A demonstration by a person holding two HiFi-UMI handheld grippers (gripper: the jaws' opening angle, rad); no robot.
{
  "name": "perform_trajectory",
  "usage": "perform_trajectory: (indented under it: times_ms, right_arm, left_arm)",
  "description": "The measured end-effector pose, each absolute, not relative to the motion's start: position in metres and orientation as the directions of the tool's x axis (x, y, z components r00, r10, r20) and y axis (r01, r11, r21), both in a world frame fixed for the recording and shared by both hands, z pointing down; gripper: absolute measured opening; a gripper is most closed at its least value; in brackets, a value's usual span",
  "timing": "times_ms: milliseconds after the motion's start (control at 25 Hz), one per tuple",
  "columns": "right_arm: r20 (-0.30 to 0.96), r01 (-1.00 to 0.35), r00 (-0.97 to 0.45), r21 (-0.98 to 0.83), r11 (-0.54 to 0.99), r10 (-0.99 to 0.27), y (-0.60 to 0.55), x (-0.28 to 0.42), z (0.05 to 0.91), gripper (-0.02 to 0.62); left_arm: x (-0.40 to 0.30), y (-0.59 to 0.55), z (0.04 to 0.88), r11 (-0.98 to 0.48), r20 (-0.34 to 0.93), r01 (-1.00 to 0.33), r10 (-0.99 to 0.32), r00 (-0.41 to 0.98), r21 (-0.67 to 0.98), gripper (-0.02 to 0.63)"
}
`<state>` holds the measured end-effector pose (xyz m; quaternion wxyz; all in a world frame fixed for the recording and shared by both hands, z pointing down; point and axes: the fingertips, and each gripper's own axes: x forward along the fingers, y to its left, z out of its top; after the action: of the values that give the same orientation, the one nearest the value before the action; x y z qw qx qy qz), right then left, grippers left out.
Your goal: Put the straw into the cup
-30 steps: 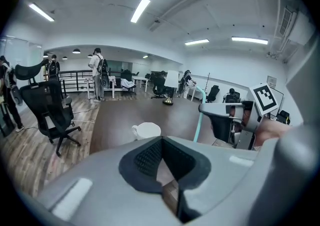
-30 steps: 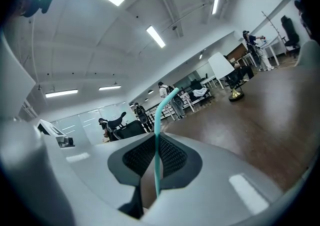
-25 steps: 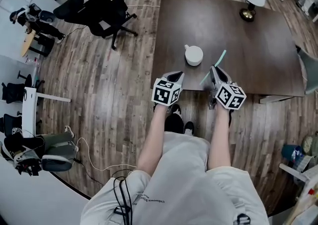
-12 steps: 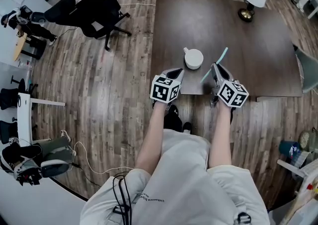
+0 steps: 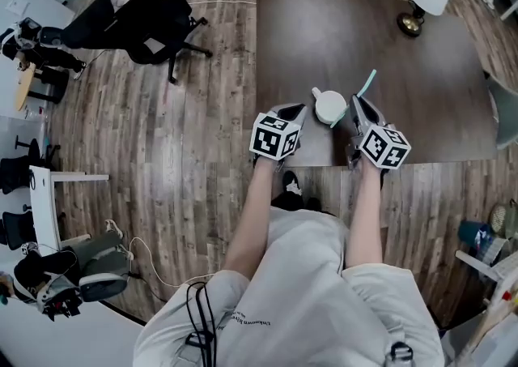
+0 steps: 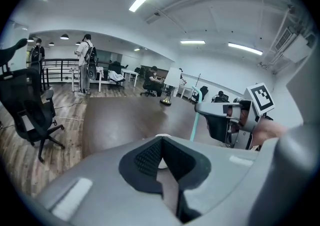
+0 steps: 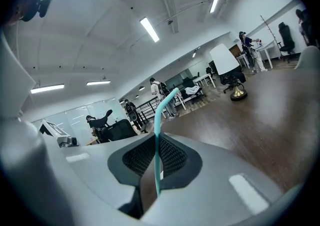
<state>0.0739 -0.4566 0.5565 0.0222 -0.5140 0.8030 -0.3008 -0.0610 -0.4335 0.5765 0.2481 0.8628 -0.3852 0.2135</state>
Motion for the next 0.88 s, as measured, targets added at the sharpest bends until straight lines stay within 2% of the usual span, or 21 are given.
perform_trajectory:
  times_ms: [280, 880]
  right_arm:
    - [0.316, -0.845, -0.438, -0.464, 0.266, -0.842, -0.470, 0.059, 0.574, 0.046]
    - [0.315, -0.865, -0.419, -0.422, 0.270, -0.852, -0.497, 0.059, 0.565, 0.046]
  left_arm:
    - [-0.091, -0.465, 0.592, -0.563, 0.535, -0.757, -0.549, 0.642, 0.331, 0.001]
    - [-0.070, -0.487, 0.588, -0.624, 0.523, -0.710, -0.506, 0.686, 0.328, 0.001]
